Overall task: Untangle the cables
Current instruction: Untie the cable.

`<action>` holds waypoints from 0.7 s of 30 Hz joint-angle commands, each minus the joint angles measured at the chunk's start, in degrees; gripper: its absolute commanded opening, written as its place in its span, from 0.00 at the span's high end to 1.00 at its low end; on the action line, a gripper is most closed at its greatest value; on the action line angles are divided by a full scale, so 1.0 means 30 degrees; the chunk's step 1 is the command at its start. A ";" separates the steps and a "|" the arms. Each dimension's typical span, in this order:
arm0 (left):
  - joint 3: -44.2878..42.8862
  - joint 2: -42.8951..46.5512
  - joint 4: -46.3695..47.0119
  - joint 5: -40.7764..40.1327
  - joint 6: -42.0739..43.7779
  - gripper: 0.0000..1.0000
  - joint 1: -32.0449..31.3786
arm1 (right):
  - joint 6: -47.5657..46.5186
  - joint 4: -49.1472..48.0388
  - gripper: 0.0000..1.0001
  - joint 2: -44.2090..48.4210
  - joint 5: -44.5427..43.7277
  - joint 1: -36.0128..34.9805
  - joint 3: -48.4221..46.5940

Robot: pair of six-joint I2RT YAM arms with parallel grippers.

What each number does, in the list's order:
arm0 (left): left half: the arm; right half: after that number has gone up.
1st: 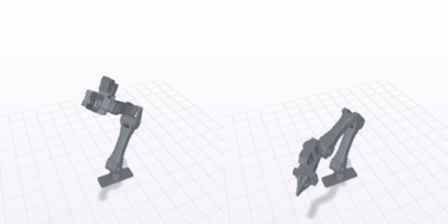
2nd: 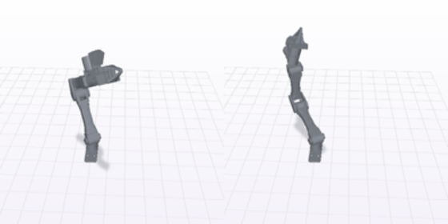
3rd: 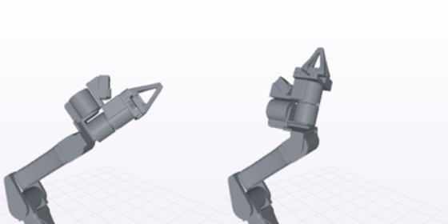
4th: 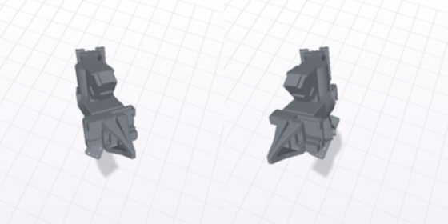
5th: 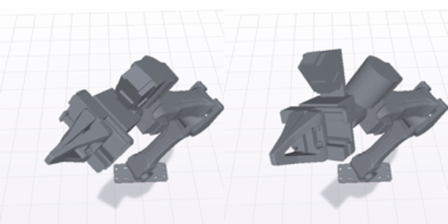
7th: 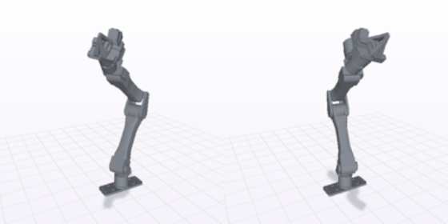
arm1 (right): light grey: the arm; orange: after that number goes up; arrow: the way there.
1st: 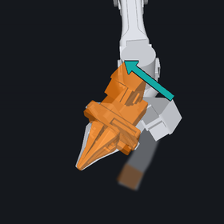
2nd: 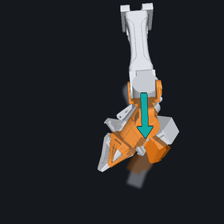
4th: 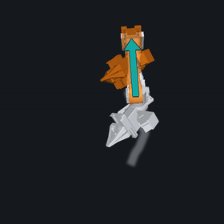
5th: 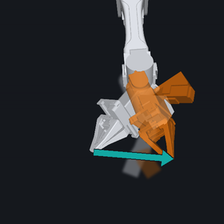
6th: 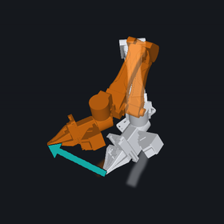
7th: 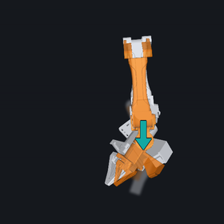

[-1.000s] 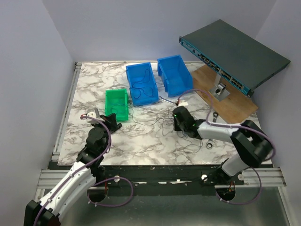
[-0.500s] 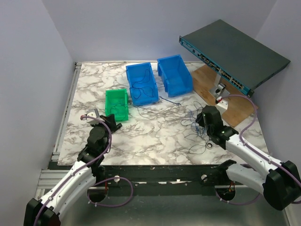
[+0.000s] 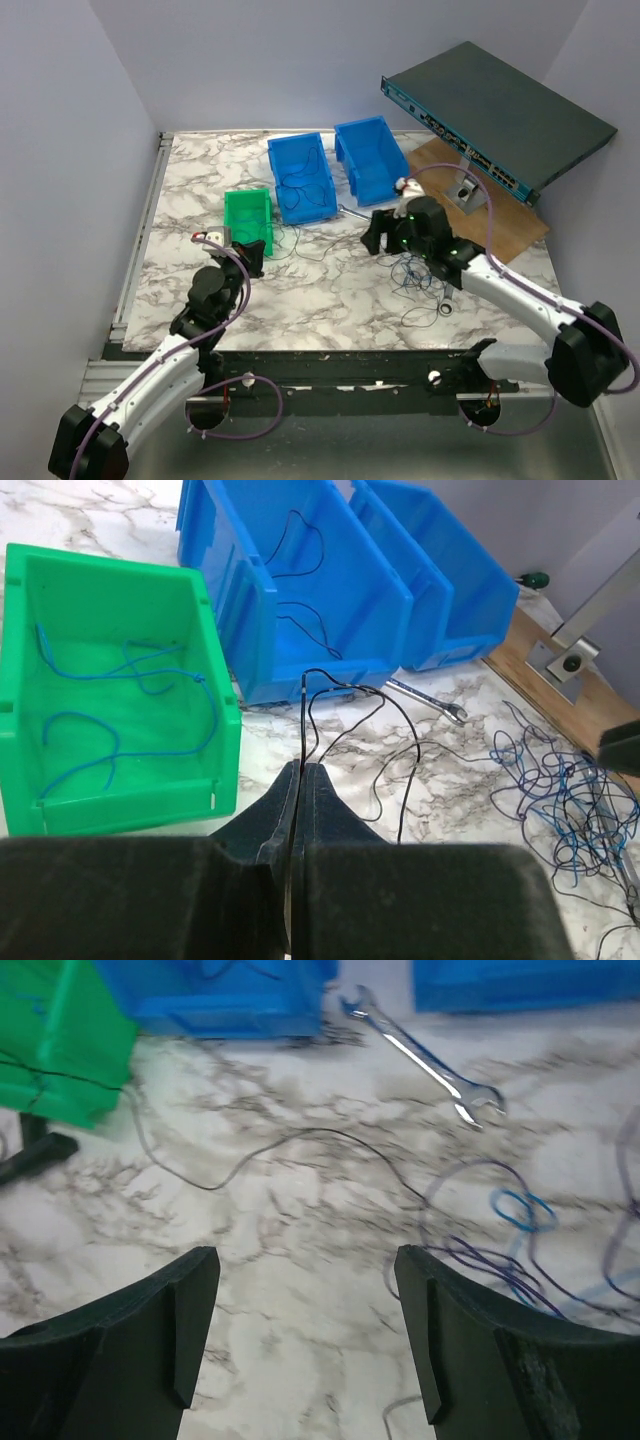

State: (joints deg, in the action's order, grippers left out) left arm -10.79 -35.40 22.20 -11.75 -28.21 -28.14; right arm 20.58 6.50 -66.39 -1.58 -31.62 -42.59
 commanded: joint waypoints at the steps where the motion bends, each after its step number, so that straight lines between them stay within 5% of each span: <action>1: -0.0066 0.0461 0.0732 0.0644 0.0454 1.00 -0.0049 | -0.2319 0.0402 0.21 -0.3420 0.1126 -0.2359 -0.2914; 12: -0.0579 -0.0317 0.0256 0.0855 0.0349 1.00 -0.0075 | -0.2407 0.3564 0.22 -1.1571 -0.4692 -0.2946 -0.8421; 21: -0.0799 -0.0417 -0.0352 0.0525 0.0218 1.00 -0.0050 | -0.3083 0.3331 0.26 -1.4683 -0.2456 -0.1293 -0.9356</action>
State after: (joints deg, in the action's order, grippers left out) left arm -11.57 -36.58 21.82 -10.46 -27.51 -28.14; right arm 12.95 14.98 -106.65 -10.63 -37.30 -68.25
